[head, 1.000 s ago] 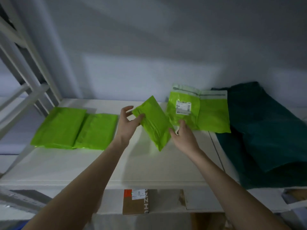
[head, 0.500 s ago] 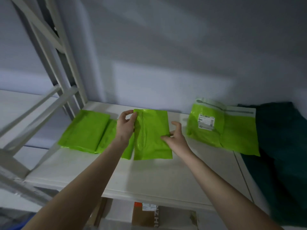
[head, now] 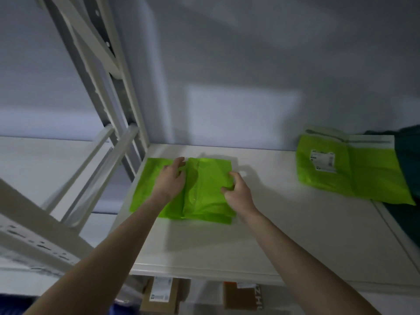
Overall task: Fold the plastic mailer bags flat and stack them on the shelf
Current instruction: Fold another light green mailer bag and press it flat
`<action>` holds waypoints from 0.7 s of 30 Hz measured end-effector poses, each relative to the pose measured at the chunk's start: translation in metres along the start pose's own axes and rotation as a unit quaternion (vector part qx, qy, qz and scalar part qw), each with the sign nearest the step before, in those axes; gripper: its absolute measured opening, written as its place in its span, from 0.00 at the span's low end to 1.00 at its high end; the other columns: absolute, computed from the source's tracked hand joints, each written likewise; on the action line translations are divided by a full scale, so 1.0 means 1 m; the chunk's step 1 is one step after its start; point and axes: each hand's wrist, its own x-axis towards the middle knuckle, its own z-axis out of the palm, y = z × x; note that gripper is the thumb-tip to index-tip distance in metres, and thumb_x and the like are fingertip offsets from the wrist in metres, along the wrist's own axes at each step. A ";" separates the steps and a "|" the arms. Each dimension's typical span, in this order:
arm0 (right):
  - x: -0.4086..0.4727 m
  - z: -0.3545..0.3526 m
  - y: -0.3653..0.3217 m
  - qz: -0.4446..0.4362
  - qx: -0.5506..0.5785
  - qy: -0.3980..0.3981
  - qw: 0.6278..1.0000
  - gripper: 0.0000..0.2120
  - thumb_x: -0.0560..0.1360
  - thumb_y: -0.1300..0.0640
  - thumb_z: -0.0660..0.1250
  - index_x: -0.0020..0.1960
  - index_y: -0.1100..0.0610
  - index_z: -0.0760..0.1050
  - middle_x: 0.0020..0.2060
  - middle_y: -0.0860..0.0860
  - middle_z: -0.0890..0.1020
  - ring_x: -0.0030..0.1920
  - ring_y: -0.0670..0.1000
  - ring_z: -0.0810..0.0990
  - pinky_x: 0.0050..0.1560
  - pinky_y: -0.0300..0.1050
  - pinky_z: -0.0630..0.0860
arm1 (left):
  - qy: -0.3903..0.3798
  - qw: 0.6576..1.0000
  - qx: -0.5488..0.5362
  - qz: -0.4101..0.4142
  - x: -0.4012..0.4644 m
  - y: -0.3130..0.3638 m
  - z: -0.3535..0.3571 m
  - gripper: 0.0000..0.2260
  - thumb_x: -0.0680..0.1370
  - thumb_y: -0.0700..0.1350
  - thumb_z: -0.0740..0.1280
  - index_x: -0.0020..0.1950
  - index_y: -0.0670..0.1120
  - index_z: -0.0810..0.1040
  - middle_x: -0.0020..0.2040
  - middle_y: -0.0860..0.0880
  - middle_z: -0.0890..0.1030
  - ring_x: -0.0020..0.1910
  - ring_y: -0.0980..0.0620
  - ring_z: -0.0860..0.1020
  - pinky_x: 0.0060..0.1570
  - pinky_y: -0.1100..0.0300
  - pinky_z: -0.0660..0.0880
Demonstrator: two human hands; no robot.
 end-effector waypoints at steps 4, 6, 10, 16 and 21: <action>-0.004 0.015 0.003 -0.003 -0.075 0.036 0.997 0.25 0.72 0.65 0.65 0.69 0.62 0.67 0.59 0.63 0.77 0.60 0.61 0.75 0.60 0.48 0.68 | -0.039 0.982 0.169 0.070 -0.006 -0.012 0.002 0.22 0.79 0.49 0.60 0.73 0.49 0.63 0.72 0.49 0.66 0.70 0.46 0.63 0.68 0.50 0.60; -0.006 0.020 0.005 -0.003 -0.142 0.049 0.989 0.25 0.72 0.62 0.65 0.69 0.62 0.67 0.57 0.65 0.75 0.61 0.62 0.71 0.63 0.49 0.62 | -0.048 0.973 0.203 0.104 -0.009 -0.016 0.004 0.23 0.79 0.55 0.59 0.73 0.54 0.62 0.73 0.52 0.64 0.72 0.48 0.61 0.69 0.50 0.57; -0.010 0.022 0.005 0.013 -0.178 0.038 0.983 0.25 0.74 0.58 0.64 0.70 0.60 0.67 0.59 0.64 0.72 0.64 0.61 0.66 0.64 0.44 0.58 | -0.068 0.956 0.257 0.126 -0.011 -0.025 0.010 0.24 0.78 0.61 0.55 0.73 0.58 0.62 0.74 0.53 0.62 0.73 0.50 0.57 0.71 0.50 0.52; -0.012 0.023 0.004 0.022 -0.175 0.015 0.984 0.25 0.76 0.56 0.63 0.71 0.61 0.65 0.62 0.61 0.68 0.66 0.61 0.66 0.66 0.49 0.63 | -0.056 0.953 0.266 0.132 -0.011 -0.029 0.014 0.23 0.78 0.60 0.56 0.73 0.58 0.63 0.74 0.53 0.61 0.74 0.50 0.56 0.72 0.49 0.52; -0.012 0.018 0.002 0.019 -0.151 0.012 0.988 0.28 0.75 0.55 0.64 0.72 0.60 0.61 0.64 0.61 0.66 0.67 0.61 0.64 0.68 0.51 0.63 | -0.038 0.953 0.263 0.147 -0.011 -0.021 0.010 0.22 0.78 0.59 0.57 0.71 0.56 0.66 0.74 0.53 0.61 0.74 0.51 0.56 0.70 0.48 0.54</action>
